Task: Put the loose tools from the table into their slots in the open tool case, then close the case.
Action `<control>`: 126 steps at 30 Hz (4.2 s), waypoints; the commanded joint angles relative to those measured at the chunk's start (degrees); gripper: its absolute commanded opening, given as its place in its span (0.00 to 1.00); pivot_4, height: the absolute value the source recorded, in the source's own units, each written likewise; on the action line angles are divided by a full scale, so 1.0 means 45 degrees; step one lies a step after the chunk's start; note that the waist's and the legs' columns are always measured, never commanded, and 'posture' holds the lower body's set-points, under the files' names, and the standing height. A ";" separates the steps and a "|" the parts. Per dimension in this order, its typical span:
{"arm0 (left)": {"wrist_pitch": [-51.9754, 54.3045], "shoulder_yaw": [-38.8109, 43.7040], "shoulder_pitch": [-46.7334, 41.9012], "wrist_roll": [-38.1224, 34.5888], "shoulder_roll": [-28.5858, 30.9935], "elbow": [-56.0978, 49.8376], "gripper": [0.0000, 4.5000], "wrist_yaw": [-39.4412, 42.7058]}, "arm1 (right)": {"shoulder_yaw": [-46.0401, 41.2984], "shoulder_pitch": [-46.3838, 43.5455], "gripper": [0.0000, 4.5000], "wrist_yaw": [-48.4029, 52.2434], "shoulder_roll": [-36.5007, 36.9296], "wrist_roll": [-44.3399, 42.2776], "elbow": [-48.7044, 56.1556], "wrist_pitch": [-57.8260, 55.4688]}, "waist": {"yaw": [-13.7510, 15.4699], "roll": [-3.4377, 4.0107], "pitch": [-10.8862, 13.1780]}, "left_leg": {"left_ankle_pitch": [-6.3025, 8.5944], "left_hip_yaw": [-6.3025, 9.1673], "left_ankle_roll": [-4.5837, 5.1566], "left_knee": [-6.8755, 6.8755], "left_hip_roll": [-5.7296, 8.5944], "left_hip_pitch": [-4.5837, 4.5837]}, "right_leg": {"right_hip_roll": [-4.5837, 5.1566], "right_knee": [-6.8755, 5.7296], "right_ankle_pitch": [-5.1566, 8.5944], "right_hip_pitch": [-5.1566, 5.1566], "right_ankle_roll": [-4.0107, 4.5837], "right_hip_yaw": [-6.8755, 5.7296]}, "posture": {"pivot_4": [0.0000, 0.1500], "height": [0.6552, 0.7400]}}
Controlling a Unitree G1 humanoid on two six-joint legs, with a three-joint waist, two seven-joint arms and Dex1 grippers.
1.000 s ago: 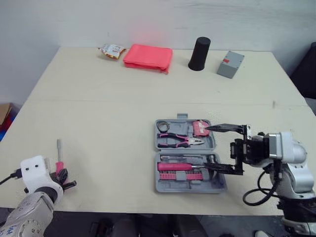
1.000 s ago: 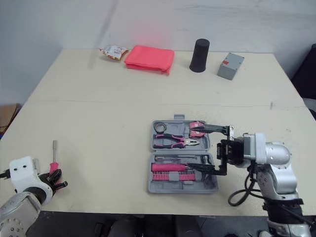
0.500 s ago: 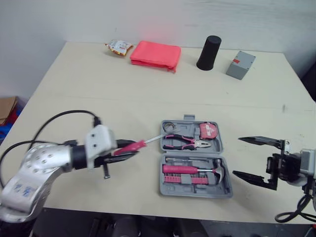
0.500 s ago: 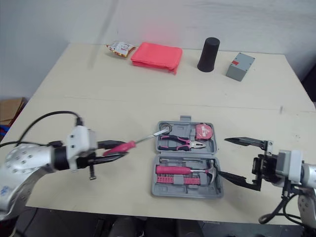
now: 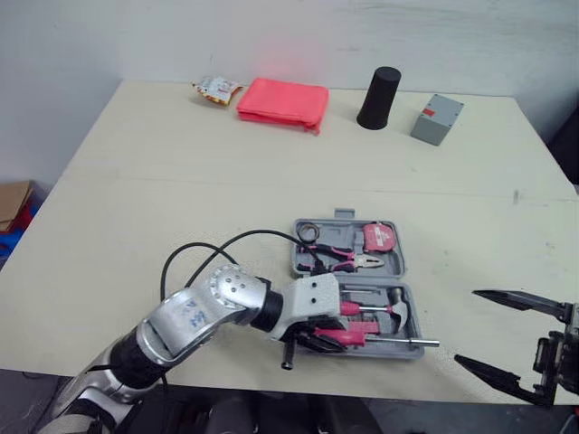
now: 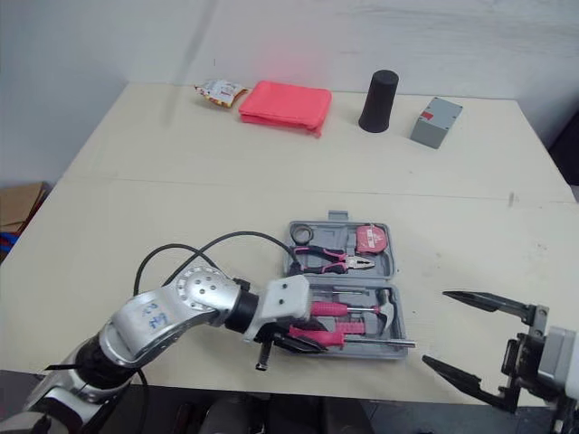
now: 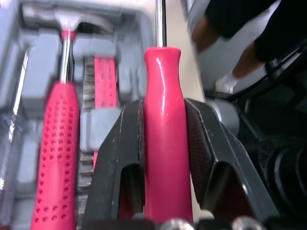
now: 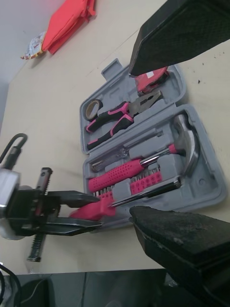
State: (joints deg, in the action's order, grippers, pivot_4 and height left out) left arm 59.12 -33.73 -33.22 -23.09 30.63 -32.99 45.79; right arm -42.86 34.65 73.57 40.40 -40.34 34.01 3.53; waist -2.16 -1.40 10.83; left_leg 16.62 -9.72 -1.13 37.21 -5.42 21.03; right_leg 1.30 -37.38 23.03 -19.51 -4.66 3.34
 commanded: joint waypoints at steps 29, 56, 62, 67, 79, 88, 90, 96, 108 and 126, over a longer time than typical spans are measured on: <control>0.1671 -0.1218 -0.0985 0.0499 -0.0801 0.0322 0.35 -0.1048 | 0.0924 -0.0160 1.00 -0.1532 -0.0342 0.0234 0.1117 -0.0051 | 0.0126 0.0000 -0.0001 | -0.0023 0.0021 0.0023 -0.0003 0.0033 0.0010 | 0.0033 -0.0011 -0.0012 -0.0003 0.0007 -0.0016 | 1.00 1.00; -1.1074 -0.0064 0.2891 0.3371 -0.1807 0.4307 0.02 0.0997 | 0.1749 -0.0188 1.00 -0.2324 -0.0679 0.0785 0.1370 -0.0098 | 0.0124 0.0001 -0.0001 | -0.0027 0.0018 0.0064 -0.0012 0.0058 0.0023 | 0.0066 0.0007 -0.0027 -0.0005 -0.0008 -0.0016 | 1.00 1.00; -1.1614 -0.0228 0.2977 0.4183 -0.1959 0.4933 0.02 0.1150 | 0.1730 -0.0051 1.00 -0.2521 -0.0729 0.0922 0.1394 -0.0035 | 0.0118 0.0002 -0.0002 | -0.0028 0.0016 0.0062 -0.0021 0.0053 0.0023 | 0.0061 0.0007 -0.0027 -0.0006 -0.0006 -0.0016 | 1.00 1.00; -1.0444 -0.0031 0.3170 0.4280 -0.1951 0.5241 0.02 0.1057 | 0.1626 0.0080 1.00 -0.2675 -0.1022 0.0641 0.1125 -0.0050 | 0.0116 0.0001 -0.0019 | -0.0028 0.0017 0.0063 -0.0021 0.0052 0.0010 | 0.0062 0.0002 -0.0027 0.0005 -0.0007 -0.0017 | 1.00 1.00; -0.7402 -0.1458 0.3202 0.5625 -0.1303 0.5830 0.02 0.1288 | 0.0898 0.1460 1.00 -0.1568 -0.1246 0.1044 -0.0282 0.0660 | 0.0086 -0.0022 -0.0232 | 0.0014 0.0026 0.0112 -0.0058 0.0048 -0.0028 | 0.0071 0.0028 -0.0025 0.0113 0.0024 -0.0025 | 1.00 1.00; -1.0809 0.1213 0.3771 0.2524 -0.2154 0.4445 0.02 0.2006 | 0.0503 0.0972 1.00 -0.3276 0.0181 0.1810 -0.0713 -0.1913 | -0.0020 0.0054 -0.0399 | 0.0107 -0.0011 0.0098 -0.0294 0.0037 -0.0304 | 0.0096 0.0381 -0.0006 0.0437 0.0260 -0.0041 | 1.00 1.00; -1.0799 0.2374 0.3968 0.1174 -0.1803 0.3588 0.02 0.2619 | 0.0851 0.0694 1.00 -0.3450 0.0758 0.2541 -0.1120 -0.2423 | -0.0028 0.0065 -0.0380 | 0.0099 -0.0010 0.0091 -0.0291 0.0035 -0.0274 | 0.0087 0.0378 -0.0012 0.0396 0.0250 -0.0042 | 1.00 1.00; -0.9741 0.5047 0.4293 -0.0845 -0.0154 0.3118 0.00 0.3249 | 0.2261 -0.1748 0.71 -0.3977 0.1209 0.4622 -0.4050 -0.1074 | 0.0102 0.0090 -0.0376 | 0.0015 -0.0005 0.0037 -0.0264 0.0035 -0.0129 | 0.0054 0.0356 -0.0080 0.0176 0.0064 -0.0046 | 1.00 1.00; -0.9848 0.4710 0.3703 0.2176 -0.0725 0.6288 0.00 0.0948 | 0.6213 -0.6331 0.02 -0.4101 0.1216 0.6379 -0.7404 -0.0501 | 0.0087 0.0093 -0.0245 | 0.0049 -0.0050 0.0039 -0.0236 0.0050 -0.0107 | 0.0054 0.0328 -0.0030 0.0130 -0.0005 -0.0008 | 1.00 1.00; -0.9046 0.5226 0.3278 0.2428 -0.1687 0.7169 0.00 0.0353 | 0.9186 -0.8526 0.02 -0.4814 -0.0313 0.6940 -0.6683 -0.0980 | -0.0279 0.0066 -0.0189 | -0.0001 -0.0054 -0.0012 -0.0026 -0.0010 -0.0009 | 0.0011 0.0003 -0.0028 -0.0043 -0.0002 0.0001 | 1.00 1.00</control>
State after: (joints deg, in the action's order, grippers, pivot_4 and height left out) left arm 18.78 -10.63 -19.08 -11.41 22.92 1.36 46.68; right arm -4.31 -2.60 51.99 40.14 -9.23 0.74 -0.61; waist -3.42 -1.10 9.98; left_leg 16.59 -9.97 -1.20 37.09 -5.46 20.97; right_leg 1.33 -37.41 22.91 -19.71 -4.66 3.36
